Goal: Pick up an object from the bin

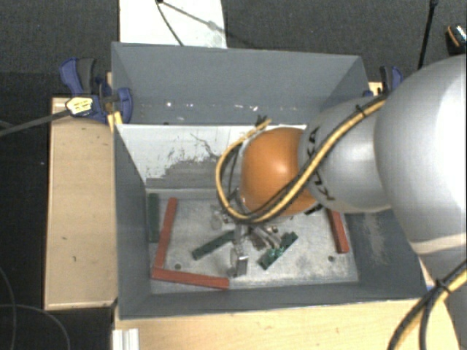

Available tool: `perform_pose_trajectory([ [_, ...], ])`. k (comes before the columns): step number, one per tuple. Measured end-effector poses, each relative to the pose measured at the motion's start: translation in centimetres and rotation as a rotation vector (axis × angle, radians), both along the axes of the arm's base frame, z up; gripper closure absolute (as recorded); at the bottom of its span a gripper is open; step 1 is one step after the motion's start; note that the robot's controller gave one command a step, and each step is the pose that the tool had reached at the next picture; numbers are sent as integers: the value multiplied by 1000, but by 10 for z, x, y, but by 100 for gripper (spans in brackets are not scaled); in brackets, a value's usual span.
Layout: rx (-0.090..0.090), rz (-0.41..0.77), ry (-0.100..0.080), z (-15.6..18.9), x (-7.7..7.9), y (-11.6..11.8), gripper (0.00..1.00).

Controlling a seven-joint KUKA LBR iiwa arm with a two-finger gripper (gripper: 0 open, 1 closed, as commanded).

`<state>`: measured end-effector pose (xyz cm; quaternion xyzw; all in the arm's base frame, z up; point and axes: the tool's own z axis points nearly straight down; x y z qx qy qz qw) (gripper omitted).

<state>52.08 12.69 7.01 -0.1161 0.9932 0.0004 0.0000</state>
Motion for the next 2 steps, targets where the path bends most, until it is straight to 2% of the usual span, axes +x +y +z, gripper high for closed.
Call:
perform_pose_trajectory([
  [1, 0, -5, 0, 0, 0, 0, 100],
  [2, 2, 2, -9, 149, -23, 3, 100],
])
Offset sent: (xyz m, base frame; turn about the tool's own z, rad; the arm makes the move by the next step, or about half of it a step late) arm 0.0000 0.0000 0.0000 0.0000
